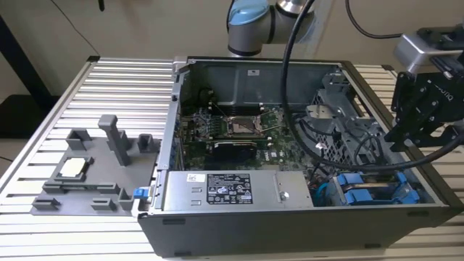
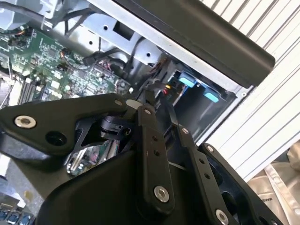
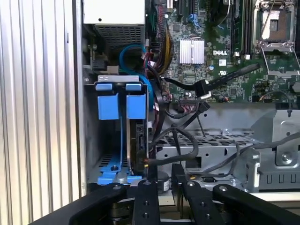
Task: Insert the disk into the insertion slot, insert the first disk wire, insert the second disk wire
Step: 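Insert the second disk wire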
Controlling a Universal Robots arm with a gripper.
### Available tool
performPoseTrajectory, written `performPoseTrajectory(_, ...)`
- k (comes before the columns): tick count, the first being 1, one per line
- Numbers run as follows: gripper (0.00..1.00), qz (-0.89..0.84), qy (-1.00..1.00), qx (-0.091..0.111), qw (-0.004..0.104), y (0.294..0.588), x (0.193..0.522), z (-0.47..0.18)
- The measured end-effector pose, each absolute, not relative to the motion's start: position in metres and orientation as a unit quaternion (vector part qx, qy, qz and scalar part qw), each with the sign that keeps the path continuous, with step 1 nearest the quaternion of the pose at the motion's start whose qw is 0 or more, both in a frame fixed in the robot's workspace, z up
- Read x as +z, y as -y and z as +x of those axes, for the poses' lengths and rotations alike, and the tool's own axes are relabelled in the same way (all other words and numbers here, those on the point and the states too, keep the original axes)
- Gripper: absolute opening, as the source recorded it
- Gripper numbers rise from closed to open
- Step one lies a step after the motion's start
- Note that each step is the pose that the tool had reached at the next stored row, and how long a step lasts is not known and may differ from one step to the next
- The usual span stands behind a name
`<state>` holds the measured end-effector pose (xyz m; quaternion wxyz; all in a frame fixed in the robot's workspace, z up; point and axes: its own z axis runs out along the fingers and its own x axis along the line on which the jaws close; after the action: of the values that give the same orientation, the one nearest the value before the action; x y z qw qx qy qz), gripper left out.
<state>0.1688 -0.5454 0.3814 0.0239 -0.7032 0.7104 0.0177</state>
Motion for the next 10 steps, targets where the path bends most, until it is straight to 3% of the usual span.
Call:
performPoseTrajectory(4, 0.27, -0.703, -0.710, 0.018, 0.024, 0.528, 0.381, 0.169)
performPoseTrajectory(10, 0.27, -0.703, -0.711, 0.018, 0.024, 0.525, 0.381, 0.157)
